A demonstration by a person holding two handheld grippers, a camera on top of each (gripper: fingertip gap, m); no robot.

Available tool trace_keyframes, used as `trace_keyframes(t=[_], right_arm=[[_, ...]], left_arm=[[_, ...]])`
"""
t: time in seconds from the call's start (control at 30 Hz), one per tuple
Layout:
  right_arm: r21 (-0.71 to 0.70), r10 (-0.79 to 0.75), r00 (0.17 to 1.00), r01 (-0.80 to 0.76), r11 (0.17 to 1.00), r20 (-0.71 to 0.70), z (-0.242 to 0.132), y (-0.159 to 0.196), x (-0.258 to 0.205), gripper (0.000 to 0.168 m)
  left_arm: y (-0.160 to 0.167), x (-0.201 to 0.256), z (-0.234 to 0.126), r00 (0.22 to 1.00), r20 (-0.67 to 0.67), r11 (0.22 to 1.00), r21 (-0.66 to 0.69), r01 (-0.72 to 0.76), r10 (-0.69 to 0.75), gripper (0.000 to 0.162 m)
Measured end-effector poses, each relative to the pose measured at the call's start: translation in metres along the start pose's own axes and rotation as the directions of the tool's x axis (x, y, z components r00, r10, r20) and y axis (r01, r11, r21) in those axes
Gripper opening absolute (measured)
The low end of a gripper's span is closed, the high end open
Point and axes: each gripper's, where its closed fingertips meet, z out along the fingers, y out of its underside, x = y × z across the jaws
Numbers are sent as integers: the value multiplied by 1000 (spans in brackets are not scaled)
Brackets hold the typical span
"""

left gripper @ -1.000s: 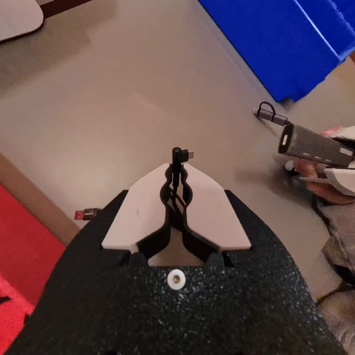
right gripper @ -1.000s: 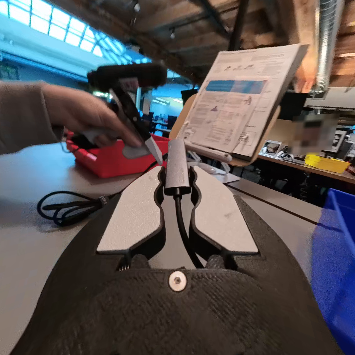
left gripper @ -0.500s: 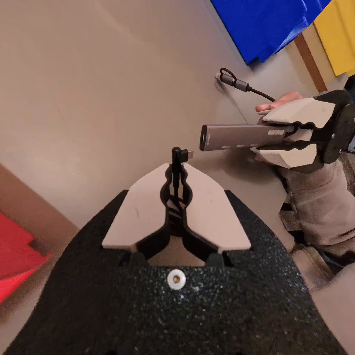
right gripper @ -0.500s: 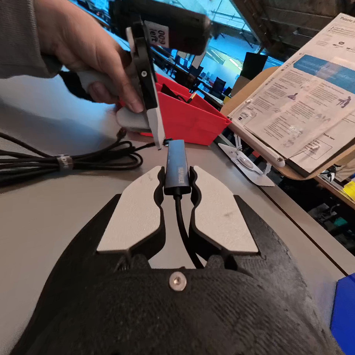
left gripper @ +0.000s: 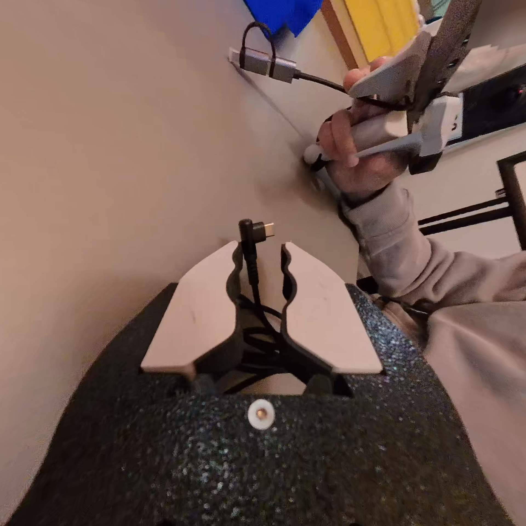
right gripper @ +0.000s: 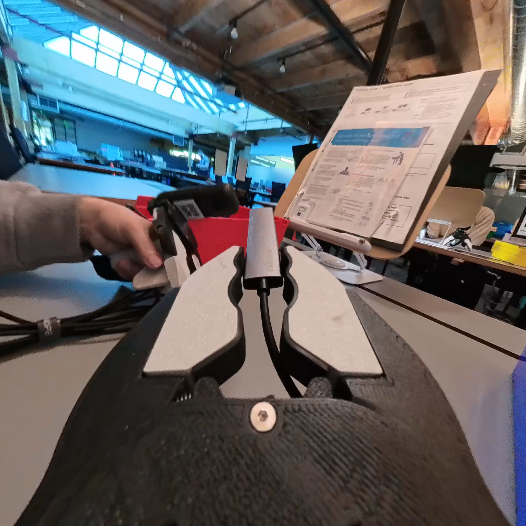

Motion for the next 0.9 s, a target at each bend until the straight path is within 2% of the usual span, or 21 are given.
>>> trace_keyframes(t=[0.13,0.33,0.4,0.5,0.57,0.63,0.7,0.77,0.83,0.9], right_arm=[[42,66,998,-67,997,7,-4,-5,6,24],[80,99,995,-100,992,14,-8,-8,10,24],[92,117,993,-118,989,15,-9,-10,12,24],[112,136,991,-137,984,19,-10,-11,13,24],[119,145,989,-147,982,24,-11,-12,14,24],[139,157,987,-159,977,23,-13,-14,16,24],[165,172,984,-176,970,40,-17,-17,16,24],[188,199,979,-201,961,32,-20,-19,20,24],[199,215,977,-214,956,20,-21,-19,23,24],[195,204,979,-205,959,27,-21,-19,21,24]], left_arm=[[5,10,2,997,-71,999,-47,15,-18,26],[-2,39,3,955,-288,991,80,105,-77,33],[-4,43,5,927,-359,982,106,156,-108,22],[-9,42,9,922,-370,976,133,174,-114,21],[-12,40,13,942,-329,985,132,110,-61,25],[-10,34,18,968,-247,996,89,-22,44,26],[-9,31,21,966,-199,986,17,-168,168,37],[-11,28,22,949,-179,960,-61,-275,260,40],[-17,25,22,938,-188,941,-117,-317,292,44],[-20,22,22,944,-233,941,-187,-281,236,44]])
